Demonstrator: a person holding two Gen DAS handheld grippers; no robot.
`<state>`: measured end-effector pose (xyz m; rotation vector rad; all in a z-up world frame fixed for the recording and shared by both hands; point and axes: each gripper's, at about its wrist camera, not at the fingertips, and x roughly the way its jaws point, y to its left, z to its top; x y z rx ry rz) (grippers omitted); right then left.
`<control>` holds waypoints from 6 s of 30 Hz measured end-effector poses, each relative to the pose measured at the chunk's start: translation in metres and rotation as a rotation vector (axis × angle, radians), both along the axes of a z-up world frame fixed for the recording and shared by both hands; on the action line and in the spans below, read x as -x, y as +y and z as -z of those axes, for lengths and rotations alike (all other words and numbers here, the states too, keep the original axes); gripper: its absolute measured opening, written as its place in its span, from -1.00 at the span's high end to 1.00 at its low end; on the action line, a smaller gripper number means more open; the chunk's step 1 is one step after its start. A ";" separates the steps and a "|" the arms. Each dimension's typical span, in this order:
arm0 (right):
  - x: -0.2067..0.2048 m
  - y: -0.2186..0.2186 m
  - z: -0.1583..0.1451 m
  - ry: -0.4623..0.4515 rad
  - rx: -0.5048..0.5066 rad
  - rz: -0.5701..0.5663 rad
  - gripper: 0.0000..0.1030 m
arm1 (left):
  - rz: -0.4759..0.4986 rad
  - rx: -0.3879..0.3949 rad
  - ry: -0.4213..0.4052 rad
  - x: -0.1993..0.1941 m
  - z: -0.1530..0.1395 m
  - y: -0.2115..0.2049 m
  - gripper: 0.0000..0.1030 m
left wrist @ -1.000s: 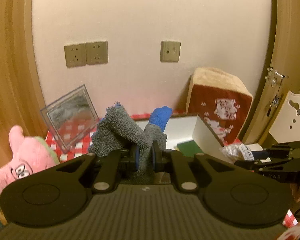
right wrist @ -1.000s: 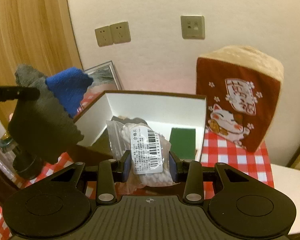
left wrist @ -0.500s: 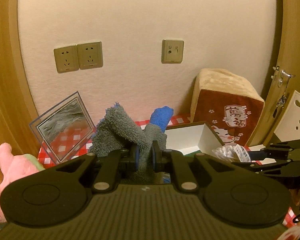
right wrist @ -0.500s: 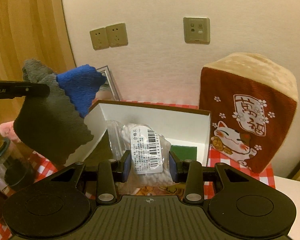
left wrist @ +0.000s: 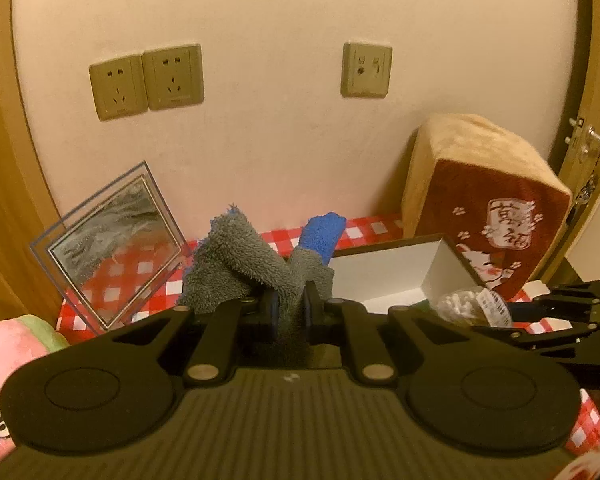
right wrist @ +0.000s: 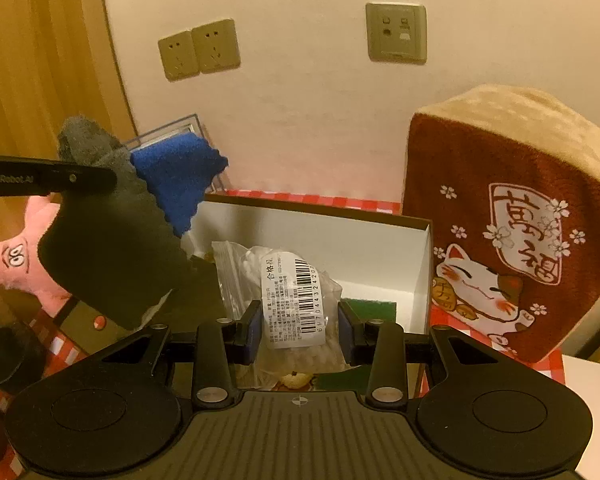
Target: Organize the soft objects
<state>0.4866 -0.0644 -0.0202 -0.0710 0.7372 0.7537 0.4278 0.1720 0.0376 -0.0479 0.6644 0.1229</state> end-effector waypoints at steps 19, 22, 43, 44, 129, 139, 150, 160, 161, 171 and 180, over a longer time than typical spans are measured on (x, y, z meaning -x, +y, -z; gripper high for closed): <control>-0.016 0.013 0.020 0.042 0.029 0.002 0.25 | -0.004 0.067 0.196 -0.033 0.062 0.014 0.35; -0.018 0.016 0.022 0.048 0.036 -0.002 0.25 | -0.011 0.069 0.207 -0.034 0.063 0.016 0.33; -0.058 0.062 0.018 -0.052 0.023 -0.058 0.10 | -0.036 0.078 0.196 -0.042 0.064 0.024 0.16; -0.059 0.064 0.017 -0.065 0.022 -0.052 0.05 | -0.038 0.079 0.194 -0.042 0.064 0.025 0.16; 0.195 -0.088 -0.031 0.055 -0.074 0.032 -0.34 | -0.204 0.054 0.062 0.245 -0.014 -0.107 -0.53; 0.240 -0.090 -0.023 0.120 -0.057 0.102 -0.34 | -0.141 0.073 0.114 0.286 -0.004 -0.111 -0.52; 0.306 -0.096 -0.026 0.155 -0.039 0.197 -0.34 | -0.084 0.086 0.158 0.339 0.008 -0.107 -0.52; 0.335 -0.102 -0.028 0.175 -0.015 0.181 -0.34 | -0.073 0.095 0.175 0.365 0.006 -0.120 -0.52; 0.336 -0.103 -0.029 0.175 -0.012 0.178 -0.34 | -0.075 0.094 0.174 0.367 0.006 -0.122 -0.52; 0.340 -0.119 -0.032 0.190 0.000 0.109 -0.34 | -0.121 0.101 0.199 0.373 0.010 -0.153 -0.52; 0.346 -0.135 -0.033 0.207 0.006 0.084 -0.34 | -0.130 0.099 0.204 0.375 0.011 -0.173 -0.52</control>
